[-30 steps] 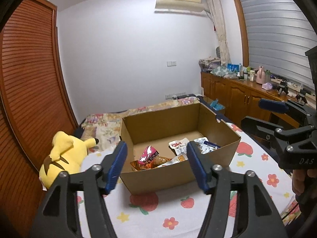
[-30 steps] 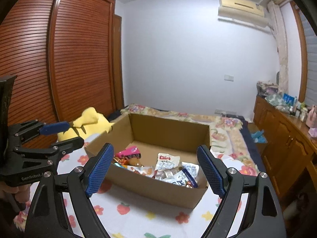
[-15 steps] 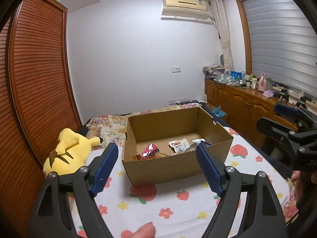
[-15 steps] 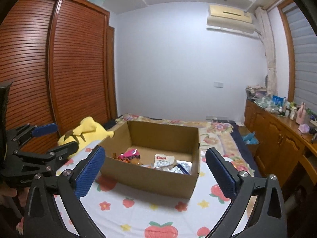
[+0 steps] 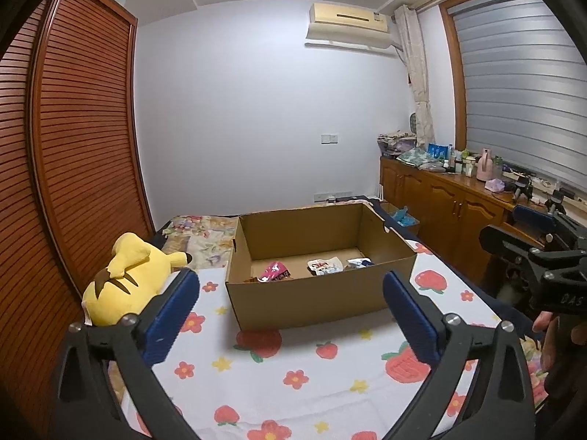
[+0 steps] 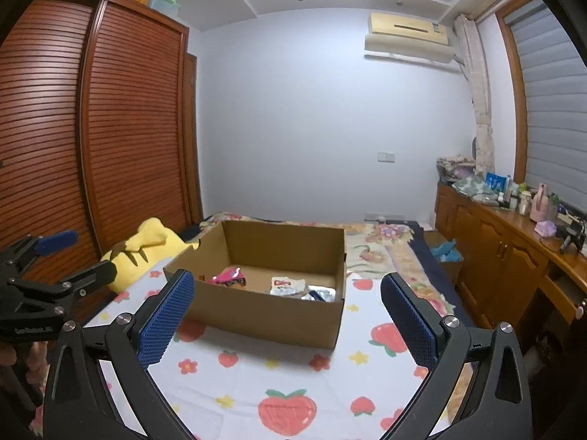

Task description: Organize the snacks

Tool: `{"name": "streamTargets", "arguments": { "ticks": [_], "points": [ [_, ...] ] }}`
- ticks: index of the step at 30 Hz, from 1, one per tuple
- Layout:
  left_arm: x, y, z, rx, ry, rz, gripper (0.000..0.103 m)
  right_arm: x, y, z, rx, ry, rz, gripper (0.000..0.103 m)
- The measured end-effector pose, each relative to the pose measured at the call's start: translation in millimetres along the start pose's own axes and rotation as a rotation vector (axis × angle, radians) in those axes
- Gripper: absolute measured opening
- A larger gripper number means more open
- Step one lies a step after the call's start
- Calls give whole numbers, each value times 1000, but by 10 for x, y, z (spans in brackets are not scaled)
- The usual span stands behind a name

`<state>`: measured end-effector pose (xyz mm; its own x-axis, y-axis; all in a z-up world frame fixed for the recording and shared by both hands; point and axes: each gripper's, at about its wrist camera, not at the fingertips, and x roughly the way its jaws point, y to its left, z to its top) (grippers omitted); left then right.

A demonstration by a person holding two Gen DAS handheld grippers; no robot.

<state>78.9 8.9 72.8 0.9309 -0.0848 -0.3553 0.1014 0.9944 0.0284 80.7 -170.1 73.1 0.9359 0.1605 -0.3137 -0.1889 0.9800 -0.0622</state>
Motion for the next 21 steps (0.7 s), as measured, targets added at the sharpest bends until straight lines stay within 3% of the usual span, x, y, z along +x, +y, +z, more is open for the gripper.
{"name": "streamTargets", "arguments": {
  "ticks": [21],
  "points": [
    [-93,-33,-320,-19,38,16,103,-159,-103,-349,46,45,-43,103]
  ]
}}
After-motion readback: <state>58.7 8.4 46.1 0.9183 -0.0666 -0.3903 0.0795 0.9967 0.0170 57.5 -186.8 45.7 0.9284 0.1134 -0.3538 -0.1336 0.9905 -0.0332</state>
